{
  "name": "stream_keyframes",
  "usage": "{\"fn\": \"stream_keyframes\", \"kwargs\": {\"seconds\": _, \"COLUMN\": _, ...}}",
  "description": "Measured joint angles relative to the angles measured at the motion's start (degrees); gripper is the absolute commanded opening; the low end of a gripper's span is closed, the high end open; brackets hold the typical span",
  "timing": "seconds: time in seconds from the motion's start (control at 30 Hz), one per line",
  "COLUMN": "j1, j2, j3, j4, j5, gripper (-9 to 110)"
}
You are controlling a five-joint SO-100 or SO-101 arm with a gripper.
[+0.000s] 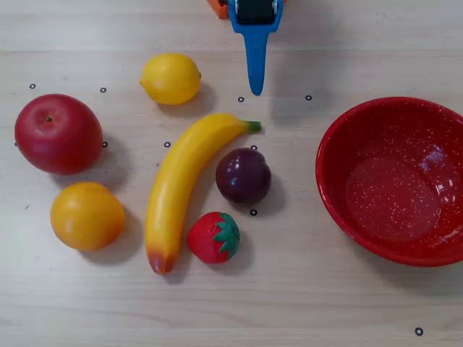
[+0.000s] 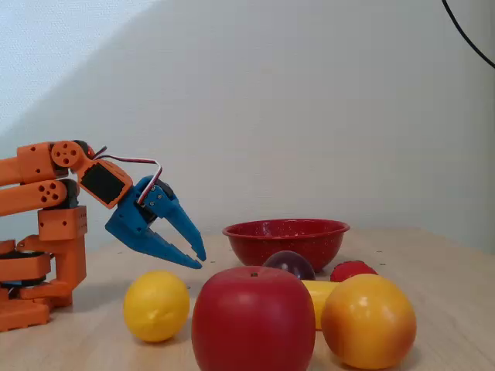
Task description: Put the lemon in the red bowl.
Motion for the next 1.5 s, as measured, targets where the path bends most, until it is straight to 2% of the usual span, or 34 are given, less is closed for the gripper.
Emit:
{"fn": "stream_keyframes", "kwargs": {"seconds": 0.6, "j1": 0.0, "j2": -0.26, "j3": 0.0, "j4": 0.0, "j5": 0.0, "gripper": 0}}
{"fn": "stream_keyframes", "kwargs": {"seconds": 0.87, "j1": -0.26, "j2": -9.67, "j3": -4.39, "j4": 0.18, "j5": 1.58, "gripper": 0}}
{"fn": "stream_keyframes", "kwargs": {"seconds": 1.2, "j1": -5.98, "j2": -21.88, "j3": -21.01, "j4": 12.04, "j5": 11.16, "gripper": 0}}
{"fn": "stream_keyframes", "kwargs": {"seconds": 1.37, "j1": -5.36, "j2": -28.39, "j3": -31.46, "j4": 21.09, "j5": 15.03, "gripper": 0}}
{"fn": "stream_keyframes", "kwargs": {"seconds": 1.5, "j1": -8.7, "j2": -36.04, "j3": -41.92, "j4": 29.36, "j5": 18.98, "gripper": 0}}
